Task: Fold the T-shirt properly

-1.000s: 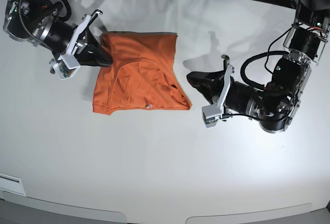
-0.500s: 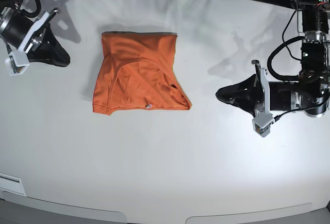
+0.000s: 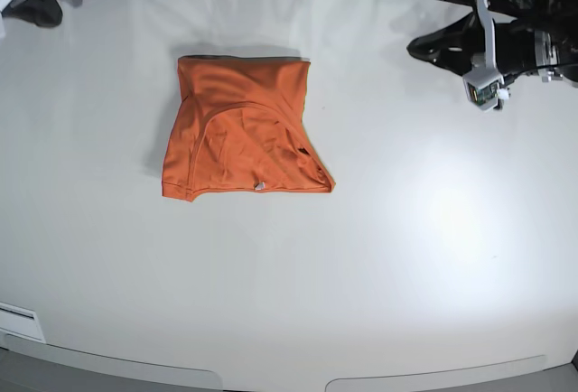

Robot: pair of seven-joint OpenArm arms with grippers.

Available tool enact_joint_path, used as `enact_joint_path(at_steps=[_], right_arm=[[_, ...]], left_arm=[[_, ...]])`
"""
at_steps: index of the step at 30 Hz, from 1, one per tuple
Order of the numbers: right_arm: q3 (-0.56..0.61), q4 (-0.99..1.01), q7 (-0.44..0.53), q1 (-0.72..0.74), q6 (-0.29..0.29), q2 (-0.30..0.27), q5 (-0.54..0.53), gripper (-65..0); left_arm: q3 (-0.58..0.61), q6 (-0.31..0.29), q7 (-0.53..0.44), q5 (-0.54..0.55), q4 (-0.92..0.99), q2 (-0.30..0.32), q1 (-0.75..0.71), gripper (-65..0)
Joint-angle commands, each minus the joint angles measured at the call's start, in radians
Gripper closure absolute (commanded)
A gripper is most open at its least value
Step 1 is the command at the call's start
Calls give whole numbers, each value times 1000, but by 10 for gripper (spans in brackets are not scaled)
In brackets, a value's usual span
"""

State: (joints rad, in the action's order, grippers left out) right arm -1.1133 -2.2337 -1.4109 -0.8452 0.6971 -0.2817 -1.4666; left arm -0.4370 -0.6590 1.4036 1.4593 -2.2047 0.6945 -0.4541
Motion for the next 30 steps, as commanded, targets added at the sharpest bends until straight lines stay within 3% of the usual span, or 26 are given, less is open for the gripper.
enact_joint_path(at_steps=[1, 10, 17, 20, 24, 26, 30], right_arm=[[-23, -11, 15, -35, 1, -6, -17, 0], [-32, -6, 15, -241, 1, 90, -17, 0], [77, 91, 15, -344, 1, 107, -17, 0], [182, 185, 15, -357, 1, 104, -17, 0], [352, 342, 15, -333, 1, 68, -17, 0], [438, 421, 21, -304, 1, 42, 89, 0], [603, 592, 201, -213, 1, 0, 317, 0]], left_arm=[[-32, 1, -7, 24, -32, 15, -55, 0], [-89, 1, -7, 24, -51, -7, -565, 0], [-87, -39, -7, -95, -12, -164, -780, 0], [-68, -39, -7, -128, 58, -220, -784, 0], [22, -39, -42, -210, 204, -248, -721, 0], [82, -39, -97, -288, 293, -248, -668, 0], [205, -39, -219, -439, 509, -248, -528, 0]])
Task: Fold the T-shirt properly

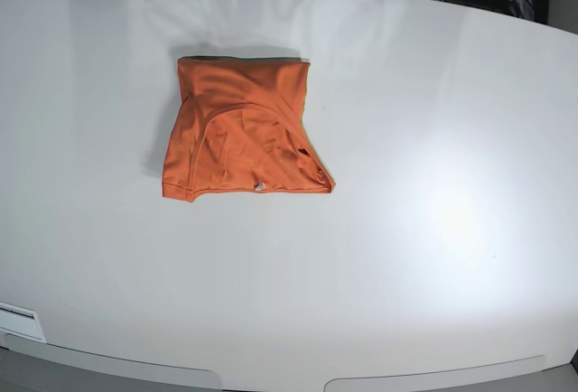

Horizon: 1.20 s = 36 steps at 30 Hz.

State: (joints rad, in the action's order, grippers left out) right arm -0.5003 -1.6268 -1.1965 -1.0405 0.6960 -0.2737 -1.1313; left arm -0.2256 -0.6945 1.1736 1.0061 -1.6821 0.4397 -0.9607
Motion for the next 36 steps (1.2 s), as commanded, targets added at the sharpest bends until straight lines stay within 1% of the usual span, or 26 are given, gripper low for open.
enact_joint_path(at_steps=[1, 3, 6, 9, 12, 13, 16, 17, 18, 19, 20, 21, 23, 24, 25, 26, 28, 30, 31, 34, 36], right_arm=[[30, 34, 37, 12, 2, -16, 38, 0], [105, 134, 138, 77, 2, -29, 148, 0], [202, 287, 274, 183, 2, -43, 307, 0], [283, 438, 397, 290, 2, -45, 444, 0], [365, 580, 528, 388, 2, -45, 549, 0], [391, 623, 581, 418, 2, -43, 580, 0], [466, 726, 723, 509, 2, -29, 683, 0], [489, 750, 755, 536, -8, -19, 725, 0], [512, 770, 780, 560, -43, -6, 767, 0], [533, 788, 802, 583, -85, 8, 805, 0], [553, 804, 821, 603, -134, 23, 840, 0], [572, 818, 840, 622, -187, 40, 873, 0], [609, 843, 877, 649, -286, 72, 933, 0], [627, 853, 894, 658, -323, 86, 960, 0], [645, 860, 911, 669, -355, 98, 987, 0], [663, 866, 923, 675, -381, 109, 1012, 0], [694, 866, 948, 684, -433, 128, 1042, 0], [717, 866, 959, 689, -465, 142, 1043, 0], [723, 866, 960, 689, -480, 147, 1044, 0], [725, 866, 975, 688, -478, 160, 1049, 0], [725, 866, 977, 689, -481, 164, 1062, 0]], left_arm=[[27, -4, -24, -22, 49, 6, 21, 0], [92, 6, -104, -92, 175, 6, 105, 0], [182, 6, -256, -218, 371, 6, 222, 0], [262, 6, -440, -358, 567, 6, 332, 0], [335, 7, -632, -478, 754, -3, 439, 0], [352, 7, -681, -512, 808, -13, 474, 0], [374, 8, -766, -585, 937, -65, 568, 0], [374, 9, -795, -607, 968, -85, 595, 0], [374, 19, -827, -624, 994, -106, 618, 0], [374, 42, -856, -649, 1013, -127, 639, 0], [374, 83, -888, -683, 1025, -150, 658, 0], [374, 149, -930, -723, 1034, -175, 673, 0], [374, 310, -1020, -808, 1040, -229, 684, 0], [375, 381, -1056, -843, 1043, -254, 687, 0], [376, 432, -1075, -866, 1048, -276, 690, 0], [378, 466, -1088, -876, 1057, -294, 693, 0], [391, 518, -1116, -875, 1081, -322, 696, 0], [412, 552, -1139, -875, 1108, -343, 695, 0], [426, 554, -1150, -874, 1120, -343, 695, 0], [487, 553, -1159, -810, 1133, -343, 696, 0], [539, 554, -1158, -794, 1133, -343, 699, 0]])
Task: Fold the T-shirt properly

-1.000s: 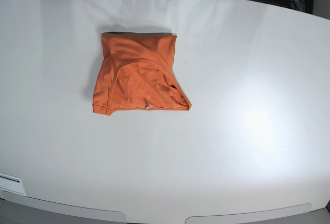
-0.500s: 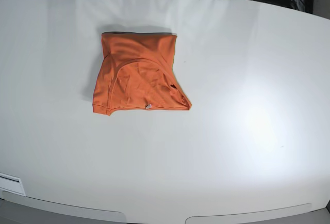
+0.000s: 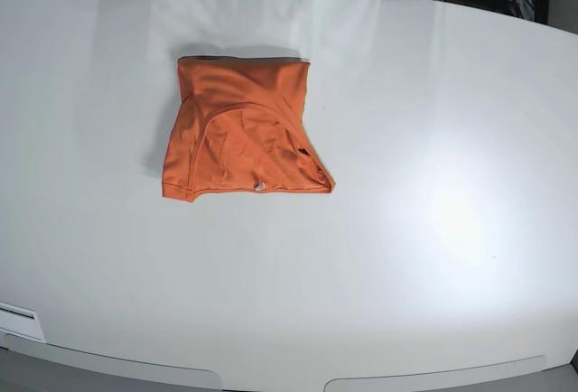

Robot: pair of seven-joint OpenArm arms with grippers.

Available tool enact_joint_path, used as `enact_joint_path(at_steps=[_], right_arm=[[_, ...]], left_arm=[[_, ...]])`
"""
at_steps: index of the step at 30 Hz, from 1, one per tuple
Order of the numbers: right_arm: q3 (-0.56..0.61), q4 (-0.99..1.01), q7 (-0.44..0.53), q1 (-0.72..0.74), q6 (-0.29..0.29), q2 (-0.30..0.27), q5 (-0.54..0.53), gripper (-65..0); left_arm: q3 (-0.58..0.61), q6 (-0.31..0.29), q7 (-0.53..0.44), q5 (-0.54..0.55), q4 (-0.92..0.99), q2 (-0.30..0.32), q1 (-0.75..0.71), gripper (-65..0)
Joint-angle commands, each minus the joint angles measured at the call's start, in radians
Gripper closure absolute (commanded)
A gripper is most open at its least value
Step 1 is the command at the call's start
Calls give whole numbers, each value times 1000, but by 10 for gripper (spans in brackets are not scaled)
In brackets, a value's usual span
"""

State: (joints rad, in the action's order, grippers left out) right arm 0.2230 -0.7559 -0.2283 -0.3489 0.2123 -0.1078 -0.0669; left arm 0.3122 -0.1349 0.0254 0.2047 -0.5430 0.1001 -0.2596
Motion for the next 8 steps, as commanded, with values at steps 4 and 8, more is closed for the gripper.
enact_joint_path(at_steps=[4, 8], right_arm=[[2, -5, 8, -3, -14, 2, 27, 0], [2, -5, 8, -6, -9, 14, 45, 0]], left_arm=[[87, -1, -10, 56, -6, -3, 12, 0], [101, -2, -10, 57, -7, -3, 20, 0]])
